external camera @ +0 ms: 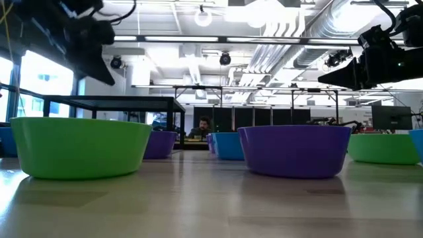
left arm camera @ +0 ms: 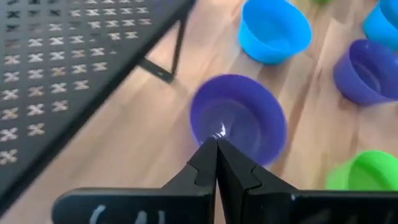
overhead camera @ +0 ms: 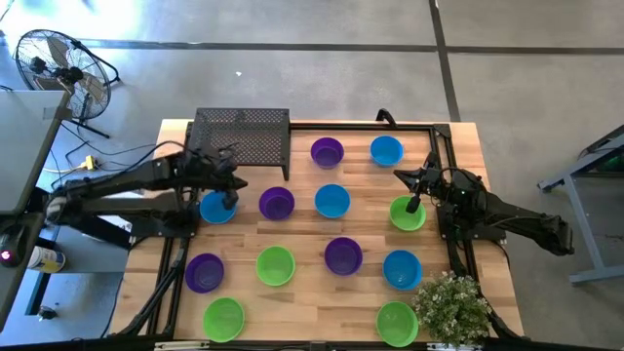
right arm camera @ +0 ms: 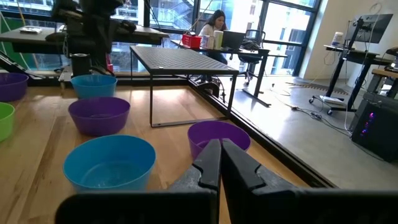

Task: Pick & Place Mini bowls
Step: Put the blue bowl on the shelf

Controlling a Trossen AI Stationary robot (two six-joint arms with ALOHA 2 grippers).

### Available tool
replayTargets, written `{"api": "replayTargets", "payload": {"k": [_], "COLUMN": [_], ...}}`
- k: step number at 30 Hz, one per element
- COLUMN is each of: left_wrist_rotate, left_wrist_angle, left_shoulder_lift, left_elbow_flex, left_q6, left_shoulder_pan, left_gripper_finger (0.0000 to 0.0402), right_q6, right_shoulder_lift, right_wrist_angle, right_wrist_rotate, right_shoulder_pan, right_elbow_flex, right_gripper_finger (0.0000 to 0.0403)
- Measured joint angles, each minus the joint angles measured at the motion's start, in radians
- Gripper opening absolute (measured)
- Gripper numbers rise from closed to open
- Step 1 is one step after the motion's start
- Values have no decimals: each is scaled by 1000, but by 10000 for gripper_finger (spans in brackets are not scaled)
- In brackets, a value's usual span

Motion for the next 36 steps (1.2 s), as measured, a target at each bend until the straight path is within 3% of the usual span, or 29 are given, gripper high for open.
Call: {"api": "replayTargets", "payload": {"k": [6,11,17,21,28,36], "left_wrist_rotate": [-103,-109,-111,-114,-119,-106], "left_wrist_angle": [-233,-418,-412,-337,-393,-305], "left_shoulder_lift": [168,298,393,398,375,415], "left_elbow_flex": [165,248,232,188,101,25], "left_q6": [-185,-399,-489,-481,-485,-486], "left_shoulder_pan": [-198,-311,-413,-416,-339,-338], "left_gripper_finger": [5,47,109,127,147,180], "right_q6": [0,0,0,0,0,0], "right_shoulder_lift": [0,0,0,0,0,0], "right_wrist_angle": [0,0,2,3,4,5], "right_wrist_rotate": [0,0,0,0,0,0], "right_shoulder_pan": [0,0,0,0,0,0], "right_elbow_flex": [0,0,0,0,0,0], "right_gripper_finger": [0,0,0,0,0,0]}}
